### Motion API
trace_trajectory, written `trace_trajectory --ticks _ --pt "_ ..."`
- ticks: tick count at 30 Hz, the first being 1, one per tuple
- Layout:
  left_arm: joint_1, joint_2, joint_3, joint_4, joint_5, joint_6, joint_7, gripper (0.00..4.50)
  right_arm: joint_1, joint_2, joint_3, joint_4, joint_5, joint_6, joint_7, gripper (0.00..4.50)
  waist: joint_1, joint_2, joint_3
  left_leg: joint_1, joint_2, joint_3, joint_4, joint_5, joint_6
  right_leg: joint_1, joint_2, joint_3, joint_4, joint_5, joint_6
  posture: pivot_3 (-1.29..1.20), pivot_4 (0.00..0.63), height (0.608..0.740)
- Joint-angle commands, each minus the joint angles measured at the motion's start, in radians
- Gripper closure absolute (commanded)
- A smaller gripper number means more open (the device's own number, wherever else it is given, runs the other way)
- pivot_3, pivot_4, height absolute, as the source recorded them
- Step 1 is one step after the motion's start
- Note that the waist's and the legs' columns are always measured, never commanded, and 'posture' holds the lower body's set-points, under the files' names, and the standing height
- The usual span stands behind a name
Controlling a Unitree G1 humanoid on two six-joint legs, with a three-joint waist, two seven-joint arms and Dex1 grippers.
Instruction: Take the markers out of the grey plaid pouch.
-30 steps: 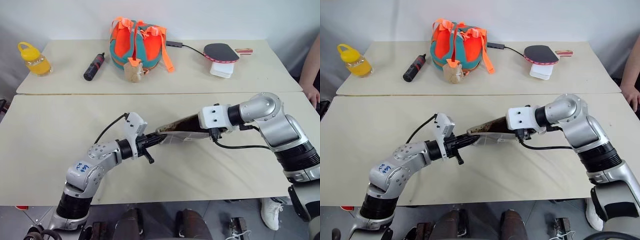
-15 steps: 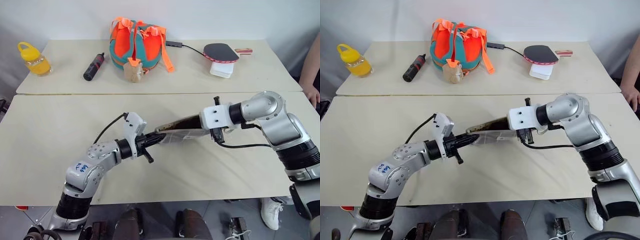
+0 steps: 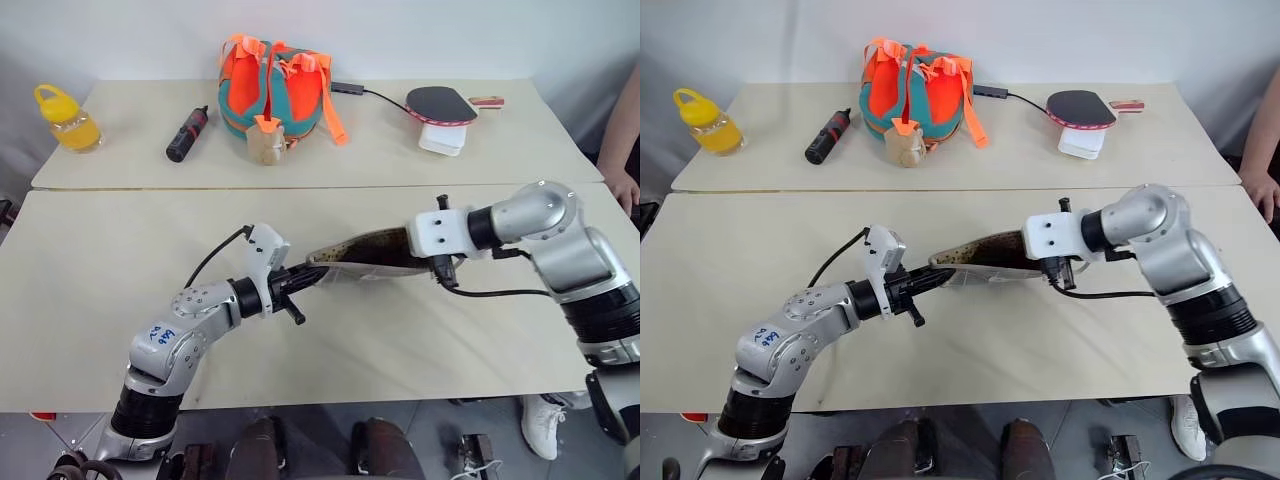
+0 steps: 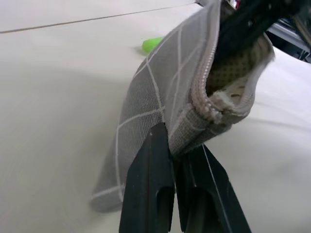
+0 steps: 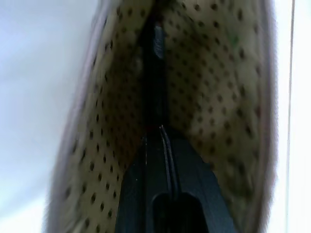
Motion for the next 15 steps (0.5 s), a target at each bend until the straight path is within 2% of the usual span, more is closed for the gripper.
trace_trajectory --ticks 1,4,7,15 --pt "-0.001 -0.009 0.020 -0.020 -0.014 0.009 0.006 4.50 -0.027 0.016 0.009 0.047 -0.070 -0.042 -0.068 4.32 0.002 0.000 0.000 0.000 0.000 0.000 0.000 0.000 0.000 0.000 0.000 0.000 0.000 0.000 0.000 0.00 0.150 0.740" --pt "-0.004 -0.009 0.022 -0.013 -0.021 0.020 0.001 4.50 -0.016 0.025 0.001 0.036 -0.055 -0.015 -0.052 3.60 0.003 0.000 0.000 0.000 0.000 0.000 0.000 0.000 0.000 0.000 0.000 0.000 0.000 0.000 0.000 0.00 0.150 0.740" --pt "-0.010 -0.019 0.033 -0.002 -0.043 0.041 -0.004 4.50 -0.003 0.027 0.004 0.003 -0.047 -0.002 -0.038 2.55 0.002 0.000 0.000 0.000 0.000 0.000 0.000 0.000 0.000 0.000 0.000 0.000 0.000 0.000 0.000 0.00 0.150 0.740" --pt "-0.038 -0.052 0.067 0.023 -0.164 0.167 -0.033 4.50 -0.004 0.053 0.010 -0.022 -0.067 0.027 -0.055 2.55 0.003 0.000 0.000 0.000 0.000 0.000 0.000 0.000 0.000 0.000 0.000 0.000 0.000 0.000 0.000 0.00 0.150 0.740"
